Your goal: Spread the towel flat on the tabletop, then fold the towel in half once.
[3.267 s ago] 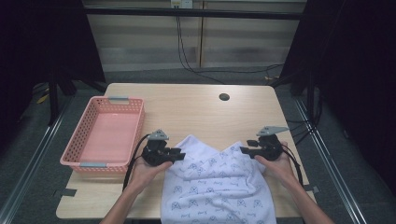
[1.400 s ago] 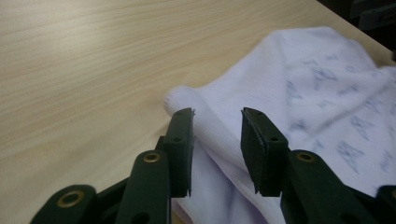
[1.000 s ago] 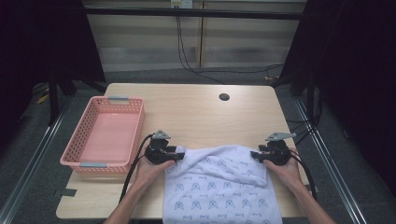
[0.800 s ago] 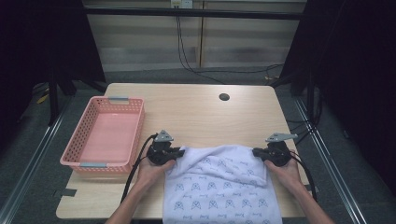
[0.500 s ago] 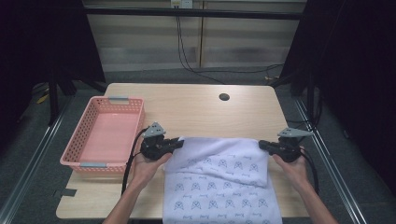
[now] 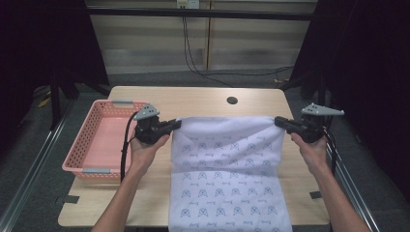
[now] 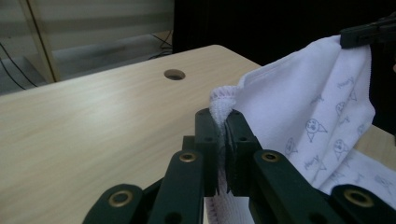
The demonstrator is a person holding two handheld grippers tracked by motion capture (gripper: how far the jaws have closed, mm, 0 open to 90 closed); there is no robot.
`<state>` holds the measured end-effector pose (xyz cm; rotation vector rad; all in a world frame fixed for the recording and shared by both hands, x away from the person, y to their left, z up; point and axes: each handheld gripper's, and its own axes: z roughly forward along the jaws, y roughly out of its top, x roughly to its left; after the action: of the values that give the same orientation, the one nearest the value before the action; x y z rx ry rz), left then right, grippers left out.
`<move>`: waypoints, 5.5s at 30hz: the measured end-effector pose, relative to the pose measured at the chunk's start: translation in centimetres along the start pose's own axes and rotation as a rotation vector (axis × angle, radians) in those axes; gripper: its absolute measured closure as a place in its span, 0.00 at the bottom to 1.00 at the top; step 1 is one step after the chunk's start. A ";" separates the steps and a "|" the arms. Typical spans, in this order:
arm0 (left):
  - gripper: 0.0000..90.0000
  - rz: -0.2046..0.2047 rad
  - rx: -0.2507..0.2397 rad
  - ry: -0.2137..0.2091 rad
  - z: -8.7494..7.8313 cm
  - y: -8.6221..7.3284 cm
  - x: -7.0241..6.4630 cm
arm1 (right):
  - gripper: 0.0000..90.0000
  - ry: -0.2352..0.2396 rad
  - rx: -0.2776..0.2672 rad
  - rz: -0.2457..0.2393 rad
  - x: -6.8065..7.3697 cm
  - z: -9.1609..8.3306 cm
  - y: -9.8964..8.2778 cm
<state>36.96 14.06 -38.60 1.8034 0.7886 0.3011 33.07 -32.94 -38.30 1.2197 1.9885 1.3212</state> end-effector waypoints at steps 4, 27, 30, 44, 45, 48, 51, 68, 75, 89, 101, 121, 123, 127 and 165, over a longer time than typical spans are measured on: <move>0.95 -0.002 -0.002 0.021 0.3 1.4 1.2 | 0.95 -0.004 -0.017 -0.001 -0.5 0.9 2.5; 0.68 -0.026 0.136 0.024 2.7 -1.5 2.1 | 0.58 0.024 0.106 0.020 -0.8 4.3 -1.4; 0.71 -0.007 0.167 -0.036 2.1 -3.3 0.2 | 0.58 0.063 0.135 -0.014 0.9 3.2 -3.6; 0.71 0.035 0.419 -0.128 1.7 -12.1 -3.5 | 0.46 0.168 0.358 -0.041 4.8 3.4 -12.1; 0.70 0.055 0.420 -0.118 1.7 -12.3 -3.8 | 0.48 0.158 0.348 -0.058 4.9 3.5 -12.1; 0.77 0.057 0.412 -0.090 1.6 -12.5 -4.1 | 0.62 0.102 0.355 -0.104 5.3 3.5 -12.1; 0.91 0.053 0.414 -0.098 1.2 -12.7 -4.0 | 0.76 0.102 0.376 -0.124 5.4 2.6 -12.2; 0.97 0.061 0.476 -0.178 -2.8 -14.3 -6.8 | 0.87 0.270 0.450 -0.109 8.7 -2.3 -14.3; 0.89 0.057 0.451 -0.208 -4.8 -14.5 -7.5 | 0.74 0.297 0.392 -0.101 9.0 -3.0 -13.7; 0.72 0.005 0.321 -0.078 1.4 -9.9 -2.7 | 0.61 0.041 0.267 -0.054 0.7 4.4 -8.3; 0.65 -0.039 0.298 0.016 5.0 -8.1 1.0 | 0.66 -0.060 0.320 -0.013 -2.7 10.9 -8.2; 0.55 -0.066 0.321 0.150 8.4 -8.6 4.4 | 0.96 0.010 0.256 0.008 -1.6 9.5 -7.8; 0.55 -0.066 0.332 0.177 8.5 -8.8 4.5 | 0.96 0.015 0.260 0.002 -1.5 9.6 -7.8; 0.62 -0.069 0.319 0.155 8.6 -8.9 4.7 | 0.96 0.024 0.264 0.010 -1.5 9.7 -7.9; 0.97 -0.068 -0.071 -0.009 1.9 6.4 4.8 | 0.96 0.027 -0.103 0.086 -4.3 3.2 7.1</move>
<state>43.97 14.51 -34.30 1.7063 0.8210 0.2728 40.64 -34.00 -33.74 1.2577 1.8799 1.4694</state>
